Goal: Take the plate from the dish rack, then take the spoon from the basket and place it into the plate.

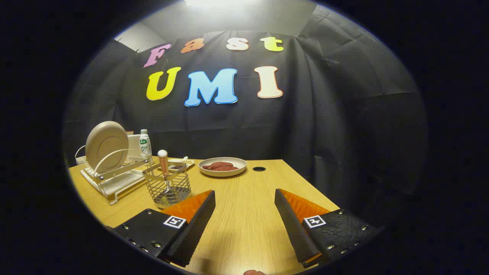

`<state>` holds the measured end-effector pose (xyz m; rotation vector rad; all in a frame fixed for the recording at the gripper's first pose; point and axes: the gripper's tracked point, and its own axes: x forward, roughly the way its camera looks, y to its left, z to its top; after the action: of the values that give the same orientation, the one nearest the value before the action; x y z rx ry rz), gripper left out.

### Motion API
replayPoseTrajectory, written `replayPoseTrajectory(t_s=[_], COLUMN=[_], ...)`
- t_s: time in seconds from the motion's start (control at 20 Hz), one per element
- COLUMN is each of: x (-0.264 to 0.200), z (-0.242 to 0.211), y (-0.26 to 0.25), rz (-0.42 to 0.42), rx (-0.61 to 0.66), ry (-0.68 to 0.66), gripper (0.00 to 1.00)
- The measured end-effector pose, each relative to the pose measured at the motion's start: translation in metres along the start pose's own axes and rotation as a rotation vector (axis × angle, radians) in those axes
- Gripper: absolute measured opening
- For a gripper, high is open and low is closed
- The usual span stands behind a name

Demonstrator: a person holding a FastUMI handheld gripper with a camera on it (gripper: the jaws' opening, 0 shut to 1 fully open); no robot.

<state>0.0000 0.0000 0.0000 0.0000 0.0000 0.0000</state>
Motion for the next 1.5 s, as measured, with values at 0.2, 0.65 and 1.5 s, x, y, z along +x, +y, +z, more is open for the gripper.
replayPoseTrajectory(t_s=[0.2, 0.65, 1.5], x=[0.030, -0.031, -0.031], z=[0.073, 0.231, 0.276], y=[-0.001, 0.096, 0.226], rz=[-0.036, 0.017, 0.097], rx=[-0.003, -0.030, 0.005], ry=[-0.067, -0.150, -0.039], gripper=[0.97, 0.96, 0.96])
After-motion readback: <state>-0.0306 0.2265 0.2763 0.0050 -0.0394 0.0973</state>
